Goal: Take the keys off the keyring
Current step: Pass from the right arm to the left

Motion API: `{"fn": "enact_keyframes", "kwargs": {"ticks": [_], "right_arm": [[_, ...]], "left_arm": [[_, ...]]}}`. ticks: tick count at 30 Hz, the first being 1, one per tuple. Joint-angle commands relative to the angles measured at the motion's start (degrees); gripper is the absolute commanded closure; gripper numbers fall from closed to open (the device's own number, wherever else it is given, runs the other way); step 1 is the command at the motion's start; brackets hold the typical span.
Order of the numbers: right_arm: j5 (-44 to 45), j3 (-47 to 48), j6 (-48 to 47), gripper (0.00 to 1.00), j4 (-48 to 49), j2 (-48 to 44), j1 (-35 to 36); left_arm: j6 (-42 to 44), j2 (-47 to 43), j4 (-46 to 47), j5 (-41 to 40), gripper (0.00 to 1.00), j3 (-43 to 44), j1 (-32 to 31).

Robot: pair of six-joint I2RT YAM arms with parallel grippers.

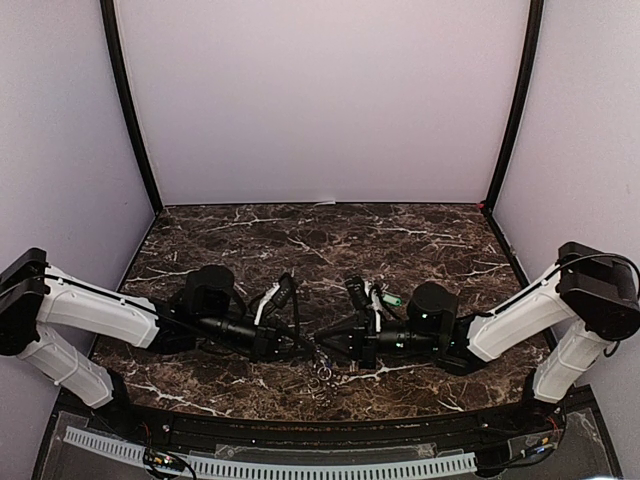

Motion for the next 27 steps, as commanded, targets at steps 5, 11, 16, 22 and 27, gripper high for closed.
{"fn": "enact_keyframes", "kwargs": {"ticks": [5, 11, 16, 22, 27], "right_arm": [[1.4, -3.2, -0.7, 0.85, 6.2, -3.0, 0.4], [3.7, -7.6, -4.3, 0.66, 8.4, -5.3, 0.9], [9.0, -8.3, -10.5, 0.71, 6.7, -3.4, 4.8], [14.9, -8.3, -12.7, 0.70, 9.8, 2.4, 7.5], [16.9, -9.0, -13.5, 0.67, 12.2, 4.7, 8.0]], "left_arm": [[10.0, -4.6, -12.8, -1.9, 1.00, 4.3, 0.0], [13.5, -5.6, -14.7, -2.3, 1.00, 4.5, 0.0], [13.0, -5.9, -12.6, -1.4, 1.00, 3.4, 0.0], [12.0, -5.8, -10.4, -0.9, 1.00, 2.5, 0.0], [12.0, -5.6, -10.5, -0.8, 1.00, 2.5, 0.0]]}}
